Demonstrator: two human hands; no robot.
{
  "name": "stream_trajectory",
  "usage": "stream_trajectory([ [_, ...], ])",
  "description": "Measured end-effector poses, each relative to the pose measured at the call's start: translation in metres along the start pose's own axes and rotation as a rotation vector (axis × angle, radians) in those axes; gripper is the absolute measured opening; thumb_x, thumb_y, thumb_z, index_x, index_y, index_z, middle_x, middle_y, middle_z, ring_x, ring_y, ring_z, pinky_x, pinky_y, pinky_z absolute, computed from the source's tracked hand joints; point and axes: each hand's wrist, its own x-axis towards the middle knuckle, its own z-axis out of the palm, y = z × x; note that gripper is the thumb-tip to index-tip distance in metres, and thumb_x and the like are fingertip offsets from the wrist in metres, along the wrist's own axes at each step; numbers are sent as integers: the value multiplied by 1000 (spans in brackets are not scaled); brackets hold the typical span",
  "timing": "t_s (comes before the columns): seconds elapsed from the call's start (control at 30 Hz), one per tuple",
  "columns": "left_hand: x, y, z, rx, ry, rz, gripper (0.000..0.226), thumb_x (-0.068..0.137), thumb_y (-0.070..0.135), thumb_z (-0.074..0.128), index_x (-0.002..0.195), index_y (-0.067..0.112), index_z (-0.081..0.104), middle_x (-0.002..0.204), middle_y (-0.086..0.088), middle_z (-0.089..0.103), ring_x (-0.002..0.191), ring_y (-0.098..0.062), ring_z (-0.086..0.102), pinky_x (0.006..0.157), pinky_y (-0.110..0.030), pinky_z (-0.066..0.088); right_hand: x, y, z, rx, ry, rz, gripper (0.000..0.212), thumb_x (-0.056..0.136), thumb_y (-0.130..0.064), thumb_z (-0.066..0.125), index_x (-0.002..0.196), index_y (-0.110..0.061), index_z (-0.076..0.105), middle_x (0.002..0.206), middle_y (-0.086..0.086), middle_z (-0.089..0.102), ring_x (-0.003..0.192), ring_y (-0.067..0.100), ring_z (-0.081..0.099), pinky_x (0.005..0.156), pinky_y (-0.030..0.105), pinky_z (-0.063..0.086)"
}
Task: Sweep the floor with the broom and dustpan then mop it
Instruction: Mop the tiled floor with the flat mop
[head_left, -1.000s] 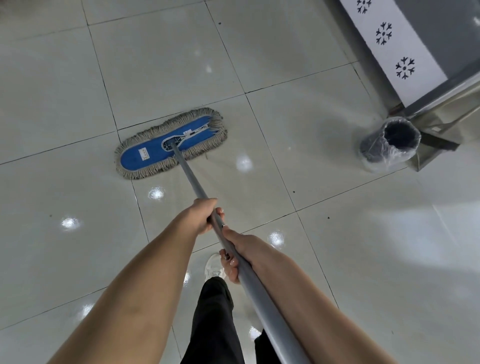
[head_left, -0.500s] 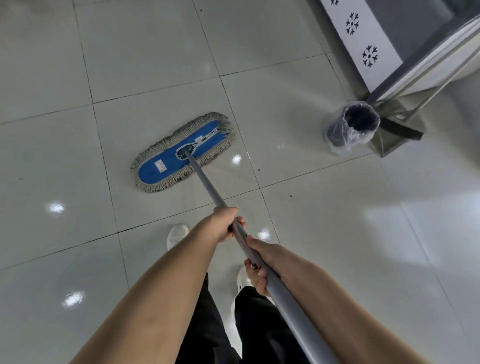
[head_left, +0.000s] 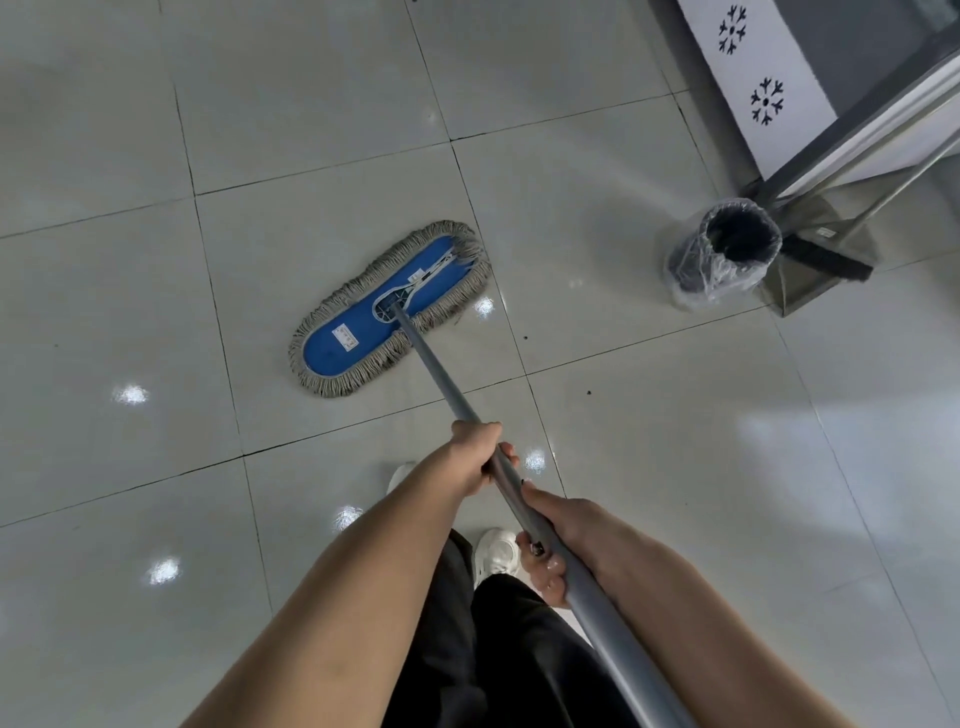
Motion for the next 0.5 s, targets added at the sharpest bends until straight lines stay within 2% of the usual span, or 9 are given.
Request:
stream_trajectory([
  [0.17, 16, 51, -21, -19, -17, -18, 31, 98, 18, 46, 126, 4, 39, 63, -7, 48, 49, -17, 50, 44, -26, 43, -6, -48, 32, -14, 8, -21, 55, 90, -58, 50, 71, -6, 45, 40, 3, 44, 22, 9, 35, 29, 11, 31],
  [0.33, 25, 110, -49, -14, -64, -44, 13, 99, 16, 45, 103, 4, 41, 66, -7, 46, 53, -17, 48, 49, -28, 43, -14, -100, 71, -29, 25, -27, 56, 90, -59, 49, 70, -6, 45, 40, 2, 44, 22, 9, 35, 29, 10, 32],
  [0.5, 29, 172, -75, -12, -101, -56, 20, 100, 19, 43, 84, 7, 41, 63, -5, 47, 53, -15, 50, 42, -24, 46, -29, -152, 113, -35, 33, -38, 56, 92, -58, 47, 68, -7, 45, 40, 2, 44, 22, 8, 37, 28, 11, 33],
])
